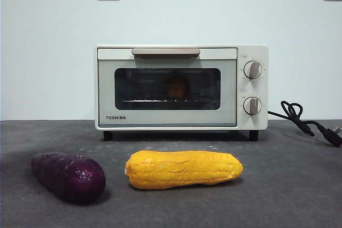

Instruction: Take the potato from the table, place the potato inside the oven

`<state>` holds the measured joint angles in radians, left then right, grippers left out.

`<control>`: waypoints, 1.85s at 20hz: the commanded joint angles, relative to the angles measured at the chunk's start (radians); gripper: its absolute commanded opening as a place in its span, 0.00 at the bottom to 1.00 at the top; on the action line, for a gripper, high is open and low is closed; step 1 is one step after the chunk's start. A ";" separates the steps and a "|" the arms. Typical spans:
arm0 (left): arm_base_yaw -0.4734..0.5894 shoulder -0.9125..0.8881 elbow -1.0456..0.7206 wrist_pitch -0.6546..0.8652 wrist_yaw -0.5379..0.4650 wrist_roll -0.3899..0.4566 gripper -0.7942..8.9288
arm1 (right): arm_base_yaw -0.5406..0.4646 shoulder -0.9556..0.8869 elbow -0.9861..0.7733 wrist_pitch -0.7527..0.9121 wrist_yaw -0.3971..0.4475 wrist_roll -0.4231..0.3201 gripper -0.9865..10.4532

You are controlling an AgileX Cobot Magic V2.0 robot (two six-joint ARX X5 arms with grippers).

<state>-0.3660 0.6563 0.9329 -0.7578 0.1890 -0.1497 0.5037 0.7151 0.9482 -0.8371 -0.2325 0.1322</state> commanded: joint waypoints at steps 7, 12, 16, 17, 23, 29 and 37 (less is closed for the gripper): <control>-0.002 0.005 -0.001 0.002 -0.005 0.013 0.08 | 0.002 0.000 -0.001 0.006 0.003 -0.007 0.09; -0.001 0.019 -0.002 0.056 -0.108 0.114 0.08 | 0.002 0.000 -0.001 0.006 0.003 -0.007 0.09; 0.133 -0.039 -0.051 0.218 -0.328 0.199 0.08 | 0.001 0.000 -0.001 0.005 0.003 -0.007 0.09; 0.190 -0.079 -0.091 0.278 -0.289 0.211 0.08 | 0.001 0.000 -0.001 0.005 0.003 -0.007 0.09; 0.402 -0.372 -0.475 0.631 -0.266 0.258 0.08 | 0.001 0.000 -0.001 0.005 0.003 -0.007 0.09; 0.414 -0.580 -0.784 0.653 -0.258 0.259 0.08 | 0.001 0.000 -0.001 0.005 0.003 -0.007 0.09; 0.414 -0.655 -0.927 0.587 -0.084 0.246 0.08 | 0.001 0.000 -0.001 0.005 0.003 -0.007 0.09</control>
<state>0.0448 0.0044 0.0181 -0.1726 0.0944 0.0967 0.5037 0.7162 0.9482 -0.8371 -0.2325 0.1307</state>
